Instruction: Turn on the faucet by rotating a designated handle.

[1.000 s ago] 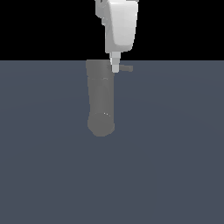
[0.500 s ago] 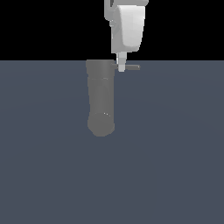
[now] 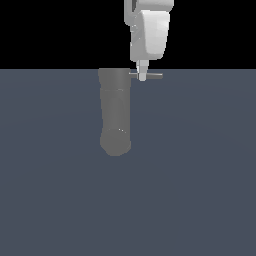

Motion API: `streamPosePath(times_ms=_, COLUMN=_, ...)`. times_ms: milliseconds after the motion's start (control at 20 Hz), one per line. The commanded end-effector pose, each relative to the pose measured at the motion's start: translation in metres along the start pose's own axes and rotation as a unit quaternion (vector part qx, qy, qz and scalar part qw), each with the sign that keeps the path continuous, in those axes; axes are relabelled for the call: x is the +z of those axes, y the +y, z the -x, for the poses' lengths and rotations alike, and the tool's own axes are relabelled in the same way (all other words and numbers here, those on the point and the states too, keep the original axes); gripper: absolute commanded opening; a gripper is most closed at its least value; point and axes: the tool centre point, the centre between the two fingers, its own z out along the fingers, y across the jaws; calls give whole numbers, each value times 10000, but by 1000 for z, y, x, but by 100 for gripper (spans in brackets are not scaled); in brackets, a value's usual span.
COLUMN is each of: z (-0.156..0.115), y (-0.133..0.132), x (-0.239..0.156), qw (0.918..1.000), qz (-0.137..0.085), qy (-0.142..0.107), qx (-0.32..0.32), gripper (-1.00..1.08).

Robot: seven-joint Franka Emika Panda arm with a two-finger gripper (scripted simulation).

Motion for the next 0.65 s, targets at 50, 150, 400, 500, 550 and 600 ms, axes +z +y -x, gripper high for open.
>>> streamPosePath(times_ms=50, z=-29, y=-4, x=0, qw=9998, qz=-35, qy=23, qx=208, gripper=-100)
streamPosePath(times_ms=150, z=-33, y=-7, x=0, qw=9998, qz=-35, qy=23, qx=218, gripper=-100)
streamPosePath(times_ms=400, z=-43, y=-14, x=-1, qw=9997, qz=-34, qy=22, qx=243, gripper=-100)
streamPosePath(times_ms=500, z=-47, y=-17, x=-1, qw=9997, qz=-34, qy=22, qx=253, gripper=-100)
streamPosePath(times_ms=550, z=-49, y=-18, x=-1, qw=9997, qz=-34, qy=22, qx=258, gripper=-100)
streamPosePath(times_ms=600, z=-49, y=-18, x=-1, qw=9997, qz=-34, qy=22, qx=258, gripper=-100)
